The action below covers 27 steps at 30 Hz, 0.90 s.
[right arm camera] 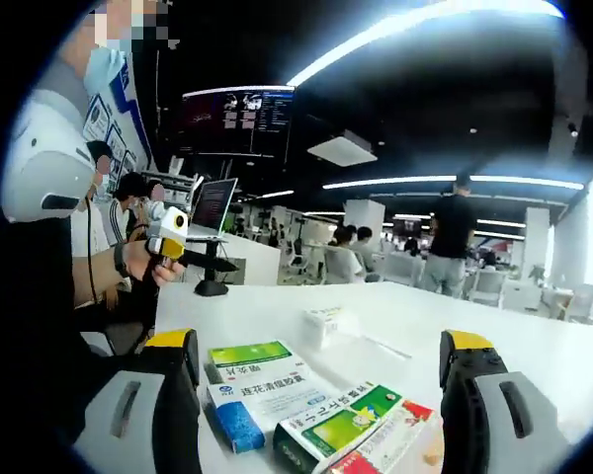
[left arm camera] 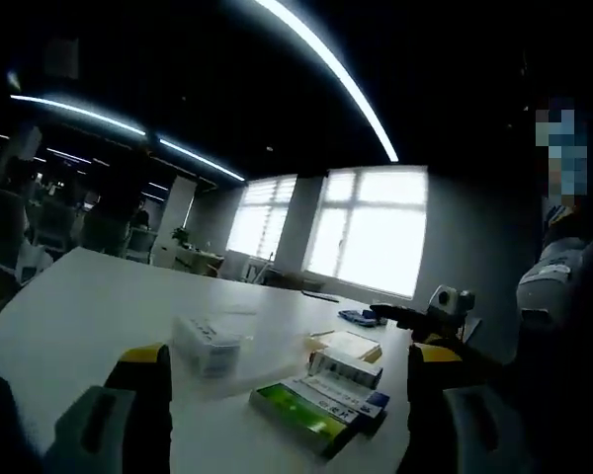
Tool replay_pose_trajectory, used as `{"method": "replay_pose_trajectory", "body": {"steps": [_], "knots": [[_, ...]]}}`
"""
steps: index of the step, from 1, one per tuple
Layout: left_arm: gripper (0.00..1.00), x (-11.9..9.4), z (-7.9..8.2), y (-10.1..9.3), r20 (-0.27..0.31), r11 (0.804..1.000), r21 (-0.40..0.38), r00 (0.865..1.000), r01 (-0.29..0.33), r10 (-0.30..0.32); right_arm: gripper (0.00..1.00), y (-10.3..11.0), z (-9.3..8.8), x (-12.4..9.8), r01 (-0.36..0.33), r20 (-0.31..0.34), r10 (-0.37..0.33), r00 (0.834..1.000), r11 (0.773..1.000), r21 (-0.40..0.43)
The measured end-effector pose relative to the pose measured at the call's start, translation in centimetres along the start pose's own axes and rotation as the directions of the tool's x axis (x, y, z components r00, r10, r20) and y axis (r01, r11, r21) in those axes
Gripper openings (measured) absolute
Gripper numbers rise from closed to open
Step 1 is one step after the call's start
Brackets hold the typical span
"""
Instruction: Arrange the small medicine boxes into an aligned row inside the storage area until every box is upright, visible, and separated from the surrounding clutter.
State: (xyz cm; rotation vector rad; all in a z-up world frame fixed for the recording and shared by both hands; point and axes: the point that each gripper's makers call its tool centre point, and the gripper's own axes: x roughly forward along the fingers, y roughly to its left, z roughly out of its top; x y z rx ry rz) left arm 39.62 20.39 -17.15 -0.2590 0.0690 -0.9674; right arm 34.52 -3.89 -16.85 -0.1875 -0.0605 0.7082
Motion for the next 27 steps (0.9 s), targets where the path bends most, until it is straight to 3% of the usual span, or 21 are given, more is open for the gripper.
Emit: {"method": "replay_pose_trajectory", "body": {"steps": [4, 7, 9, 14, 18, 23, 27], "knots": [[1.0, 0.0, 0.3, -0.2, 0.013, 1.0, -0.005, 1.0, 0.01, -0.01, 1.0, -1.3, -0.2, -1.8, 0.027, 0.024, -0.024, 0.999, 0.992, -0.126], [1.0, 0.5, -0.1, -0.5, -0.007, 1.0, 0.001, 1.0, 0.019, -0.019, 1.0, -2.7, -0.3, -3.5, 0.046, 0.016, -0.044, 0.999, 0.995, -0.088], [1.0, 0.6, 0.0, -0.5, -0.011, 1.0, 0.011, 1.0, 0.022, -0.022, 1.0, -2.7, 1.1, -4.7, 0.045, 0.082, -0.037, 0.996, 0.994, -0.1], [1.0, 1.2, 0.3, -0.9, -0.012, 0.999, 0.02, 1.0, 0.029, -0.028, 1.0, -3.3, 2.6, -6.6, 0.072, 0.141, -0.06, 0.988, 0.994, -0.078], [1.0, 1.6, 0.7, -1.5, -0.014, 0.998, 0.036, 0.999, 0.041, -0.041, 1.0, -3.6, 2.2, -6.7, 0.078, 0.134, -0.071, 0.988, 0.996, -0.049], [1.0, 1.7, 0.8, -1.9, -0.02, 0.998, 0.045, 0.999, 0.047, -0.046, 1.0, -2.5, 0.6, -5.1, 0.04, 0.136, -0.04, 0.99, 0.999, 0.009], [1.0, 1.6, 1.1, -2.1, -0.013, 0.998, 0.045, 0.999, 0.05, -0.049, 0.98, -0.9, -1.8, -3.3, -0.014, 0.036, 0.015, 0.999, 1.0, -0.027]]}}
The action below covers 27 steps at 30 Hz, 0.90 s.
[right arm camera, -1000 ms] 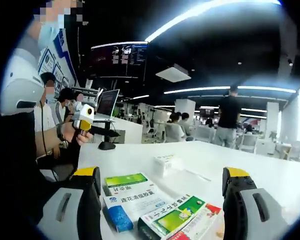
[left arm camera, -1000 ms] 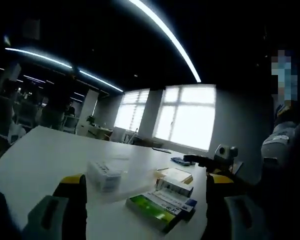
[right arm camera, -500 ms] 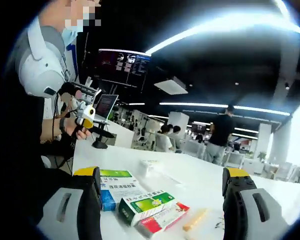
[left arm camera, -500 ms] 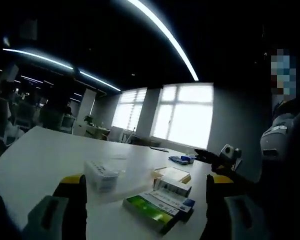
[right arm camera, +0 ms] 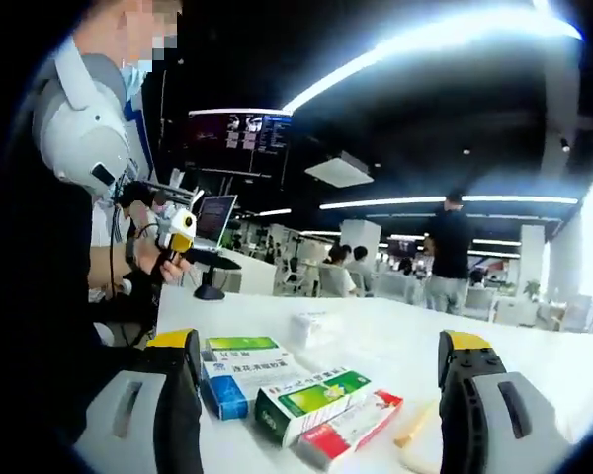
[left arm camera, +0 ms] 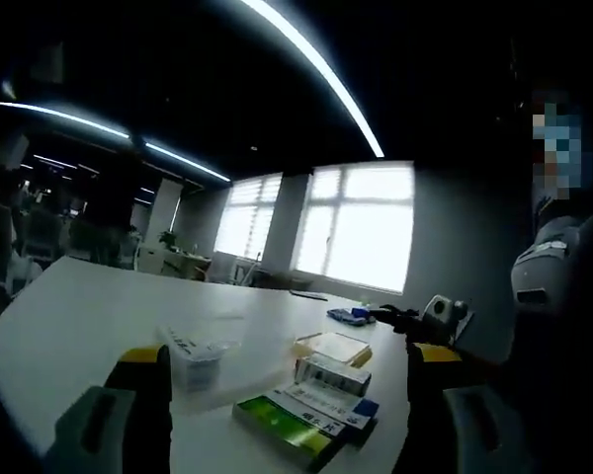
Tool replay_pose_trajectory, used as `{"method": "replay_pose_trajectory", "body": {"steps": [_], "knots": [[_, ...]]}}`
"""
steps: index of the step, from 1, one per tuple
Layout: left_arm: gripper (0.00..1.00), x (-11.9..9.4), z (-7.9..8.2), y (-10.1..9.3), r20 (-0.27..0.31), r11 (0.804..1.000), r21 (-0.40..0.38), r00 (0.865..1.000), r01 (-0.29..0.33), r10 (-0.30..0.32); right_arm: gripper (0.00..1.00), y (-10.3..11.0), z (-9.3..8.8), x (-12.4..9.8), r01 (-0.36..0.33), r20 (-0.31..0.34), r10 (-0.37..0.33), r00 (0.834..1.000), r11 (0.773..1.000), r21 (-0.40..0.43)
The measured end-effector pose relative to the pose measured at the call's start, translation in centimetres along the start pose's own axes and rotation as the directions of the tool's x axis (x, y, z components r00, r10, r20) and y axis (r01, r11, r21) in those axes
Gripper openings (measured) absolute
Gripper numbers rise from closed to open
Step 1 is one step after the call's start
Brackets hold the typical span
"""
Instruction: Arrange the small medicine boxes into an aligned row inside the storage area until every box is upright, visible, and separated from the surrounding clutter.
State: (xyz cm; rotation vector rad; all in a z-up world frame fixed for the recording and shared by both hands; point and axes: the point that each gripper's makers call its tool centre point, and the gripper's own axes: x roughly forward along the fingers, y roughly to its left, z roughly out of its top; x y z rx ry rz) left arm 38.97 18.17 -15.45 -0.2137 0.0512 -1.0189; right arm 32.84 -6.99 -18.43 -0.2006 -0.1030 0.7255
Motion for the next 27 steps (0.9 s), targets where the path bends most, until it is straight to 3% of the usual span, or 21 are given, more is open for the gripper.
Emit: {"method": "replay_pose_trajectory", "body": {"steps": [3, 7, 11, 15, 20, 23, 27], "knots": [[1.0, -0.2, 0.1, 0.1, 0.0, 1.0, 0.006, 1.0, -0.005, 0.005, 1.0, 0.8, 0.2, 0.7, -0.028, 0.026, 0.028, 0.999, 1.0, 0.002], [1.0, -0.4, 0.2, 0.3, -0.002, 1.0, 0.015, 1.0, -0.015, 0.015, 0.99, 0.4, 1.4, 0.4, -0.015, 0.065, 0.015, 0.998, 1.0, -0.01], [1.0, -0.6, 0.2, 0.6, -0.019, 0.998, 0.051, 0.999, -0.038, 0.039, 1.0, -0.7, 1.7, 0.1, 0.008, 0.058, -0.011, 0.998, 0.999, 0.05], [1.0, -0.9, 0.1, 0.9, -0.025, 0.997, 0.055, 0.998, -0.053, 0.054, 1.0, -1.9, 0.1, -0.2, 0.063, -0.025, -0.061, 0.998, 0.994, 0.086], [1.0, -1.4, 0.0, 1.5, -0.042, 0.993, 0.083, 0.995, -0.083, 0.087, 0.96, -2.8, -3.2, -0.3, 0.116, -0.171, -0.103, 0.98, 0.991, 0.07], [1.0, -1.6, -0.4, 1.9, -0.057, 0.991, 0.089, 0.993, -0.099, 0.105, 0.88, -2.5, -4.0, -0.4, 0.099, -0.192, -0.085, 0.978, 0.993, 0.063], [1.0, -1.6, -0.6, 1.8, -0.065, 0.991, 0.091, 0.992, -0.1, 0.106, 0.99, -2.7, -4.3, -0.4, 0.099, -0.188, -0.086, 0.978, 0.993, 0.06]]}}
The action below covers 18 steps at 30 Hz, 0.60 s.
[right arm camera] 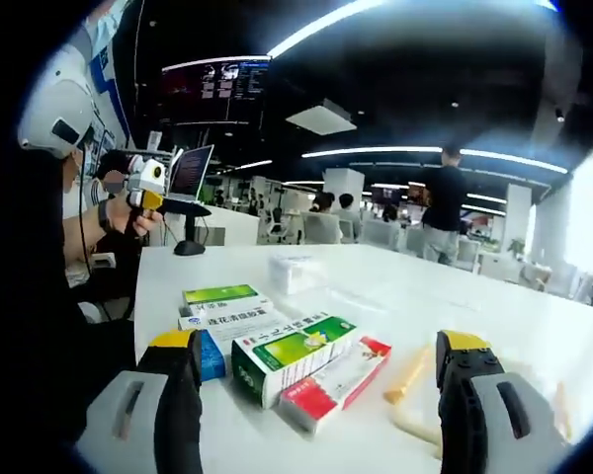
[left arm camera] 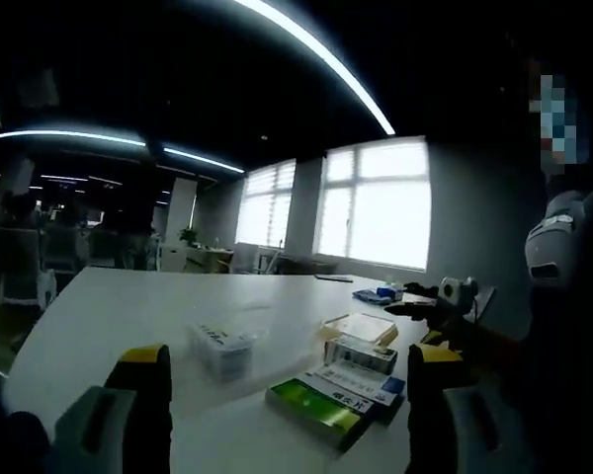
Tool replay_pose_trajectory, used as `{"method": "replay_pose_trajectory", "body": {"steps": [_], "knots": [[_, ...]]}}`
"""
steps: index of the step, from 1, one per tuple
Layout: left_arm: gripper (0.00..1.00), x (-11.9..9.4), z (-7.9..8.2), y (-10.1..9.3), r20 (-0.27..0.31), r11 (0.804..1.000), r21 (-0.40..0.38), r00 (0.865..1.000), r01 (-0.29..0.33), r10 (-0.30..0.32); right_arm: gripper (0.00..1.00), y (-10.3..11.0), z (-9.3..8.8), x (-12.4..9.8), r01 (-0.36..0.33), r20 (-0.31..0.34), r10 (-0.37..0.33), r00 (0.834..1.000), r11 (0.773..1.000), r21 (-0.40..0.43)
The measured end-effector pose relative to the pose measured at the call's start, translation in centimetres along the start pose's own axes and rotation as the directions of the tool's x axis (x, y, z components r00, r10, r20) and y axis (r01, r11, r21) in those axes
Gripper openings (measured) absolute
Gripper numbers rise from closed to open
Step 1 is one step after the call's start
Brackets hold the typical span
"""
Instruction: Arrange the small medicine boxes into an aligned row inside the storage area until every box is upright, visible, and separated from the surrounding clutter.
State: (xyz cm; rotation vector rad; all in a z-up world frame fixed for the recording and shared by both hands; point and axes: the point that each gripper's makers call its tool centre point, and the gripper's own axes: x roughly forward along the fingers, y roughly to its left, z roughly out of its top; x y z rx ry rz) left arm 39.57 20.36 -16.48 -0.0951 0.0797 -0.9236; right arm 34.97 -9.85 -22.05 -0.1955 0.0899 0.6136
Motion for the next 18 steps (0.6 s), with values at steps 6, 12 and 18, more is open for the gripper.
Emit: {"method": "replay_pose_trajectory", "body": {"steps": [6, 12, 18], "knots": [[1.0, 0.0, -0.2, 0.1, 0.0, 1.0, -0.001, 1.0, -0.002, 0.002, 1.0, -0.2, 0.6, -0.5, 0.022, 0.043, -0.02, 0.999, 0.998, -0.058], [1.0, -0.1, -0.7, 0.1, -0.009, 1.0, 0.004, 1.0, -0.009, 0.009, 1.0, -1.0, 1.8, -1.6, 0.064, 0.085, -0.061, 0.995, 0.997, -0.033], [1.0, -0.2, -0.9, 0.1, -0.007, 1.0, -0.005, 1.0, -0.014, 0.014, 1.0, -0.6, 2.5, -1.9, 0.035, 0.128, -0.039, 0.991, 0.999, 0.029]]}}
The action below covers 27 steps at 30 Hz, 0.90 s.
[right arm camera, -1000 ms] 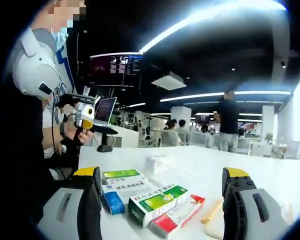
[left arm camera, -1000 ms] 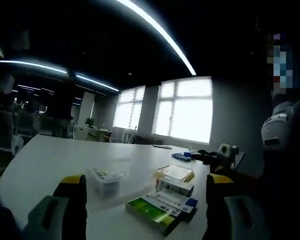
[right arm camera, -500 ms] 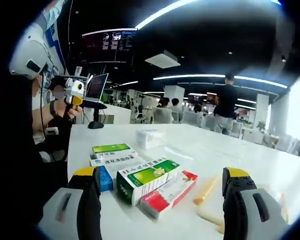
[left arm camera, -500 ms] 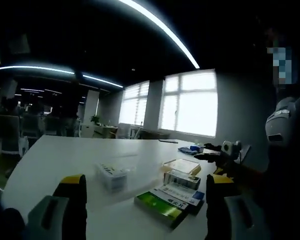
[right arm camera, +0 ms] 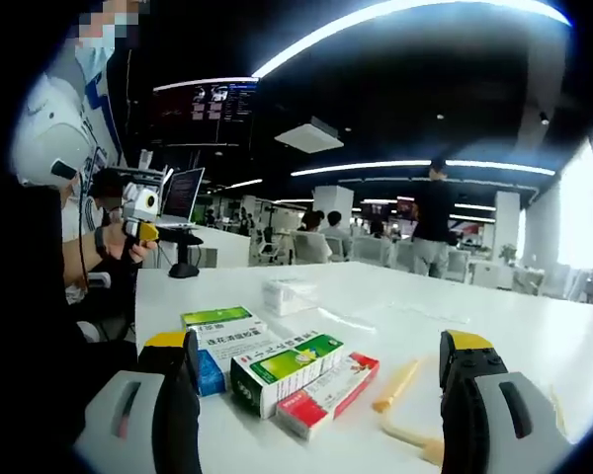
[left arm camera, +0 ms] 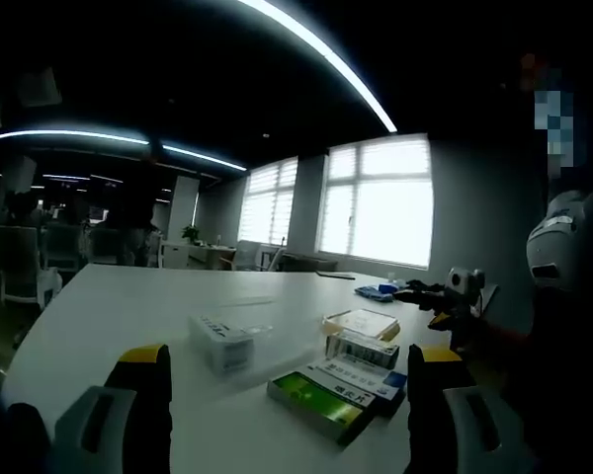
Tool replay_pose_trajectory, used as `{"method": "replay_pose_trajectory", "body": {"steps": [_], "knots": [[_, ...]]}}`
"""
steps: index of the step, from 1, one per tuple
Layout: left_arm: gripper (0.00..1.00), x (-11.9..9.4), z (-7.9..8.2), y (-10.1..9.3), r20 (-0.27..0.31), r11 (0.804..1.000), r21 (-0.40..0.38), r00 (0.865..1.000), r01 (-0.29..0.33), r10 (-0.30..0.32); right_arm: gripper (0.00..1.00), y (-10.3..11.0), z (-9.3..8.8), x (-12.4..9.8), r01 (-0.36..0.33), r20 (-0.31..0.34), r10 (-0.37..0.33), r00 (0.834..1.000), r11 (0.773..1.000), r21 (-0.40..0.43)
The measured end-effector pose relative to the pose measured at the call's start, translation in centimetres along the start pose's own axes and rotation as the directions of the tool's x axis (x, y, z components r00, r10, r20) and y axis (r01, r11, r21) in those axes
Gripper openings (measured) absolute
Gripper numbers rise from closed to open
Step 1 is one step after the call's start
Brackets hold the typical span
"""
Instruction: Arrange the small medicine boxes into an aligned row inside the storage area until every box is upright, visible, and separated from the surrounding clutter.
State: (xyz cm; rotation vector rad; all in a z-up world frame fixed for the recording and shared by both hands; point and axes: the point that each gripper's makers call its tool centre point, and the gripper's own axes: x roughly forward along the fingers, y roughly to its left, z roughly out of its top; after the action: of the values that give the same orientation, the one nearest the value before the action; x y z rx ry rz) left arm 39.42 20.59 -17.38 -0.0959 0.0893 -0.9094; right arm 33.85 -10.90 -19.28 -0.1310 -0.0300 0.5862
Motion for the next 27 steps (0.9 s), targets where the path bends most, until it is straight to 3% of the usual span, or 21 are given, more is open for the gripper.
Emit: {"method": "replay_pose_trajectory", "body": {"steps": [8, 12, 19, 27], "knots": [[1.0, -0.4, -0.3, 0.1, 0.01, 0.999, -0.034, 1.0, -0.011, 0.012, 0.99, -0.3, 0.2, -0.2, 0.03, 0.02, -0.029, 0.999, 1.0, -0.01], [1.0, -0.7, -1.0, -0.1, 0.004, 1.0, -0.024, 1.0, -0.014, 0.015, 0.96, -0.4, 0.1, -0.6, 0.027, 0.057, -0.027, 0.998, 1.0, 0.013], [1.0, -0.4, -2.3, -0.4, -0.022, 0.998, -0.057, 1.0, -0.018, 0.017, 0.94, -0.9, 0.7, -0.7, 0.039, 0.056, -0.04, 0.998, 0.999, 0.015], [0.99, 1.2, -4.2, -2.2, -0.068, 0.998, -0.06, 0.997, 0.034, -0.038, 0.9, -0.8, 0.4, -0.6, 0.046, 0.056, -0.046, 0.997, 0.999, 0.014]]}}
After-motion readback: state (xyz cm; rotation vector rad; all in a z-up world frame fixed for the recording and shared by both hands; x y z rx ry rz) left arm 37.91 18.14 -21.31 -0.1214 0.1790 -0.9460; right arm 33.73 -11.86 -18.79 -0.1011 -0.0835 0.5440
